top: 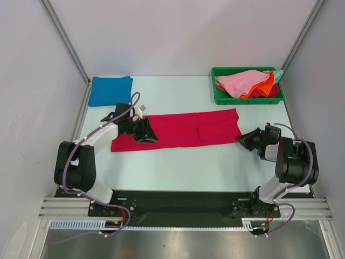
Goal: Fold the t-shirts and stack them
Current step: Fold the tshirt
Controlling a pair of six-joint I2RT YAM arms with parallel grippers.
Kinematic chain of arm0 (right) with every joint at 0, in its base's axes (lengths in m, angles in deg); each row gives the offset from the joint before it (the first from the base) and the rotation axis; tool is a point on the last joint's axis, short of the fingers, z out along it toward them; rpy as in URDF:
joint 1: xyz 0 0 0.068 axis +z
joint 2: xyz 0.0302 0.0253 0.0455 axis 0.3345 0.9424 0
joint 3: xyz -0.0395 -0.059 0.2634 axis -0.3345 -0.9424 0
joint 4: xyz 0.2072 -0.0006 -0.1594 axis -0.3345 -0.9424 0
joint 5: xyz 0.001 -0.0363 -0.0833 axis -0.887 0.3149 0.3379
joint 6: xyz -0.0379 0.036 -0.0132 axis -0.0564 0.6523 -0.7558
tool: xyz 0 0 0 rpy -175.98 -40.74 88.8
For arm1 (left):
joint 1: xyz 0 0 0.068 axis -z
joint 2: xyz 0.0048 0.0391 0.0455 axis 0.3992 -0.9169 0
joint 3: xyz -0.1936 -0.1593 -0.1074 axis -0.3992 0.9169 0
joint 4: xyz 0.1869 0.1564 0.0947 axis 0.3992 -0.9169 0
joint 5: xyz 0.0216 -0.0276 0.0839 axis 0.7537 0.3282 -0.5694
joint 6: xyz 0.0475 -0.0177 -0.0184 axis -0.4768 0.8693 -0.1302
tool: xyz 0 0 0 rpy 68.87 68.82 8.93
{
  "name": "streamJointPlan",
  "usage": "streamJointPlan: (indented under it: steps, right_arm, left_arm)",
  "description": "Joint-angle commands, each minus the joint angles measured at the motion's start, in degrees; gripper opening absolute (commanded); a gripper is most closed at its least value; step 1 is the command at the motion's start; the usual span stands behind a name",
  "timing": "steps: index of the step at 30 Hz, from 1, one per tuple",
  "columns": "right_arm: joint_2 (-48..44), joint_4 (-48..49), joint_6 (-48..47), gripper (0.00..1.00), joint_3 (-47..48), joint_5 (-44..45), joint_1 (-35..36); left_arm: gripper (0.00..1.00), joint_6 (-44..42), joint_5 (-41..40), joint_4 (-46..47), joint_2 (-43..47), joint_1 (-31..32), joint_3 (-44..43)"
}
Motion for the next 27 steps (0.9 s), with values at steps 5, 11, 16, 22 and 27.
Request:
streamJointPlan:
  steps: [5, 11, 16, 22, 27]
  right_arm:
    - [2.5, -13.8, -9.9, 0.00, 7.4, 2.9, -0.9]
    - [1.3, -26.0, -11.4, 0.38, 13.2, 7.7, -0.4]
    - [-1.3, -39.4, -13.3, 0.68, 19.9, 13.6, 1.0]
    - [-8.4, -50.4, -10.7, 1.00, 22.3, 21.9, 2.0]
    - [-15.2, -48.7, -7.9, 1.00, 18.1, 16.1, 2.2]
  left_arm:
    - [0.45, -0.6, -7.1, -0.8, 5.4, -4.6, 3.7]
    - [0.51, 0.1, -19.2, -5.9, 11.7, -6.9, 5.3]
    - [0.57, 3.5, -26.5, -6.9, 17.5, -14.6, 9.6]
    - [0.61, 8.7, -32.5, -7.3, 18.1, -21.7, 12.7]
    - [0.59, 11.1, -31.4, -2.3, 14.0, -26.2, 15.4]
